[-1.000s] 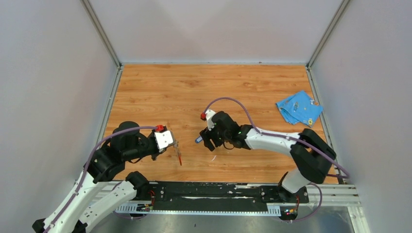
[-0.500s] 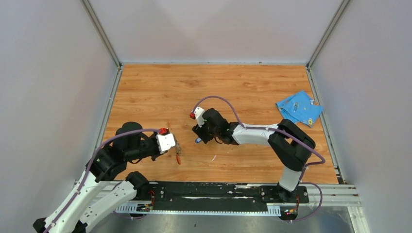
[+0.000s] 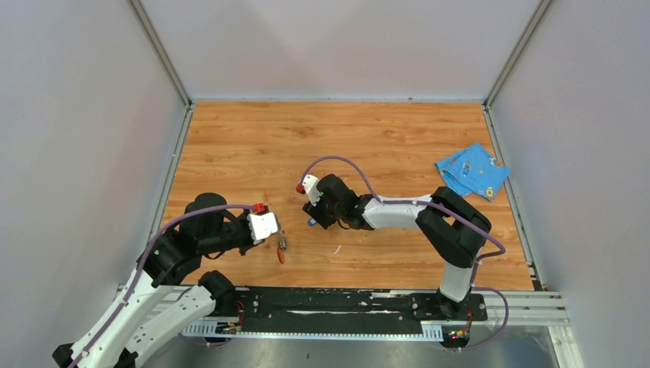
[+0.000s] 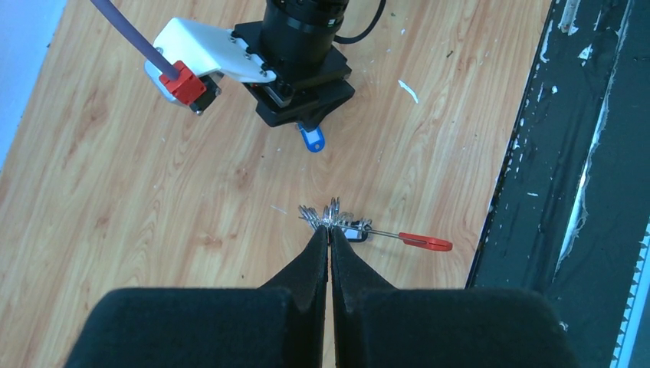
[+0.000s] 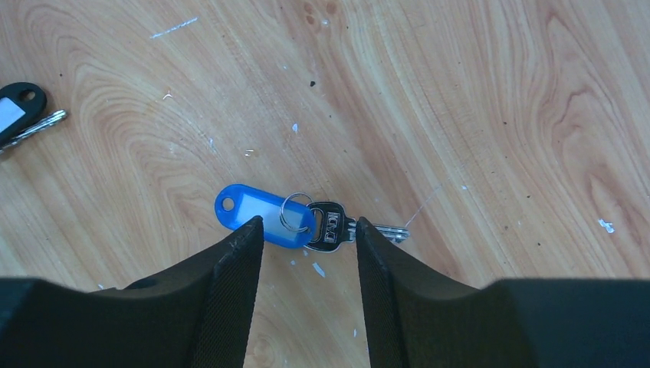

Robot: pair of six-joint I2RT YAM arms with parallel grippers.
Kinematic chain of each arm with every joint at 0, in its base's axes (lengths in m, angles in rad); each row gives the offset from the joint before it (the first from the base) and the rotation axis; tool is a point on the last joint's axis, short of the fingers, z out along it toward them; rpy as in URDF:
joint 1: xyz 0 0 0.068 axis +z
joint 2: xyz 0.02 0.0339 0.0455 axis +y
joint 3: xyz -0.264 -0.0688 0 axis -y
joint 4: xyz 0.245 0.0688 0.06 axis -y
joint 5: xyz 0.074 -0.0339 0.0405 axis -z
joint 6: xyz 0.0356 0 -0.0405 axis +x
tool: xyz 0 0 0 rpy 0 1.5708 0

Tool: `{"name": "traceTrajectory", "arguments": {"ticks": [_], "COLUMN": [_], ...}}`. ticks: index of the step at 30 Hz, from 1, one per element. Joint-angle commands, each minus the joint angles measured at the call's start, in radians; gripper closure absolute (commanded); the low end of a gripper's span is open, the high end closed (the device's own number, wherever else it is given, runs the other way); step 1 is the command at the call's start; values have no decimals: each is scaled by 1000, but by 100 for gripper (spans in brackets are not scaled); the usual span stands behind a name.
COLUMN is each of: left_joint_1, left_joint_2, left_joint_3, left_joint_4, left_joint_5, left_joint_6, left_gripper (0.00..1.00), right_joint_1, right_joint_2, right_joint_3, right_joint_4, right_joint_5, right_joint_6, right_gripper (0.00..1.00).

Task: Put the keys on the keyring
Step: Pick up the key from the center of the board.

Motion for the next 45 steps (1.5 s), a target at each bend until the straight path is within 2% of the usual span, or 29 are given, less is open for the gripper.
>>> {"name": "traceTrajectory", "arguments": {"ticks": [1, 4, 6, 8, 12, 13, 18, 33, 37, 41, 45], "left_joint_1": [5, 5, 5, 5, 4, 4, 4, 4, 5, 5, 5], "left_joint_2": [6, 9, 9, 10, 13, 14, 16, 21, 24, 39, 83], "left_joint_3": [18, 25, 28, 30, 36, 36, 41, 39, 37, 18, 14], "left_joint_4": [6, 6, 6, 6, 6, 6, 6, 8, 8, 13, 62], "left_joint_5": [14, 15, 15, 16, 23, 24, 27, 66, 73, 77, 2], "left_joint_6": [-4, -4, -3, -4, -4, -4, -8, -35, -40, -53, -110], "left_gripper": [100, 100, 100, 100, 100, 100, 100, 100, 100, 100, 100], "right_joint_1": [12, 12, 12, 12, 12, 12, 10, 9, 9, 16, 61], "right_joint_2": [34, 45, 47, 41, 21, 18, -24, -324, -417, -560, -653], "right_joint_3": [23, 15, 12, 7, 1, 3, -19, -188, -207, -168, -89], "right_joint_4": [-10, -7, -4, 3, 18, 17, 22, 34, 2, -115, -214], "right_joint_5": [-4, 4, 7, 12, 8, 9, 9, -75, -184, -340, -415], "right_joint_6": [-29, -31, -34, -33, -43, -45, -47, 65, 90, 116, 172], "right_gripper": [51, 54, 59, 69, 97, 99, 100, 100, 100, 100, 100]}}
